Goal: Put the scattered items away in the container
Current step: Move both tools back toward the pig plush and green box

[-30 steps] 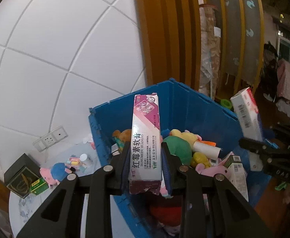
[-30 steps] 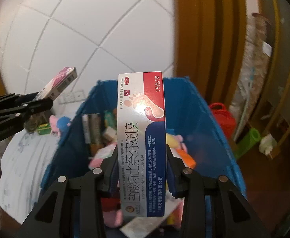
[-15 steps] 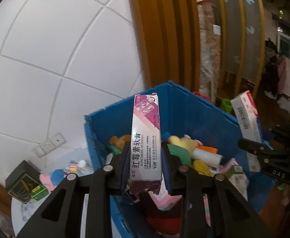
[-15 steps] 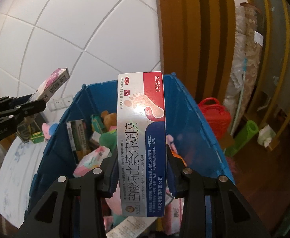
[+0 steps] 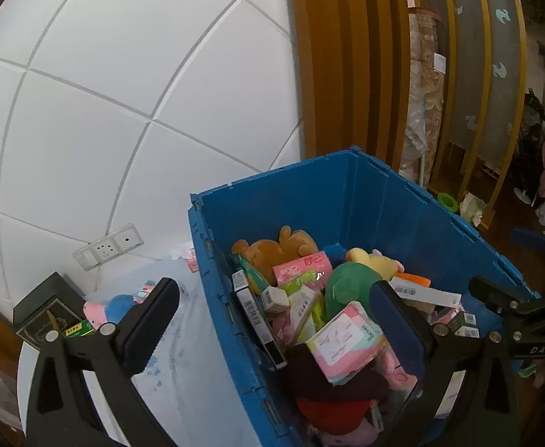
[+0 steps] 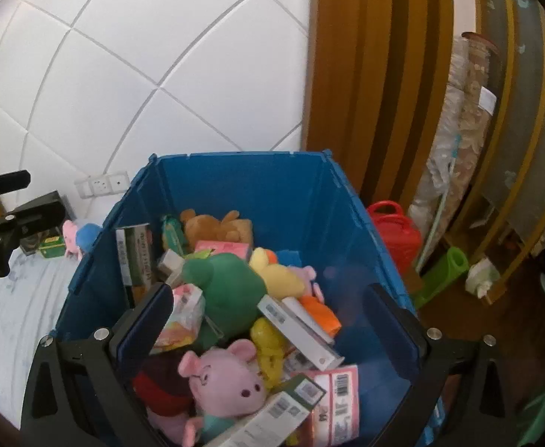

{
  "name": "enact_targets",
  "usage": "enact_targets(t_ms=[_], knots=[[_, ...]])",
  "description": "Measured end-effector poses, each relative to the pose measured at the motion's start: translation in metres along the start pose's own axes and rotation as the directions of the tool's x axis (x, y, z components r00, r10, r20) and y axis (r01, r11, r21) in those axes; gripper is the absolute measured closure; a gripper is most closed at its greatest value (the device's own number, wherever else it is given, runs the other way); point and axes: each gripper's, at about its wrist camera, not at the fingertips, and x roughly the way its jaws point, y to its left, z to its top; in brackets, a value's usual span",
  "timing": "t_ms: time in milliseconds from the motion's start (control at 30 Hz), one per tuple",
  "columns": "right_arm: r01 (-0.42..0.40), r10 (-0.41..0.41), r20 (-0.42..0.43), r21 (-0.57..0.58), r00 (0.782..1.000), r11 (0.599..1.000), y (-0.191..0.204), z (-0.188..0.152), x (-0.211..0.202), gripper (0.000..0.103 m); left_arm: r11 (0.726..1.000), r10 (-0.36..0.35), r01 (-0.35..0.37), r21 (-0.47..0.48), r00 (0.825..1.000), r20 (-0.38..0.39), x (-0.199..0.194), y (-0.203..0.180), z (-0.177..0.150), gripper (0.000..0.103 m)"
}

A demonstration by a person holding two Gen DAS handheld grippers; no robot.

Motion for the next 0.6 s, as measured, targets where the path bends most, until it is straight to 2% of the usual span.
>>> enact_targets(t_ms=[333,600], knots=[[-0.013,0.013,0.007,-0.033,1.0,0.999,0.037,0.007,-0.009,0.0,0.999,0.038,-0.038,-0.02,0.999,0.003,-0.016,0.034,-0.018,0.0],[-0.065,0.066,0.003,-0.093,0.998,0.993,0.095,0.012,-0.005,0.0,0.991,0.083,-0.087,-0.097,0.996,-0.04,-0.026,0.101,-0.062,0.0]])
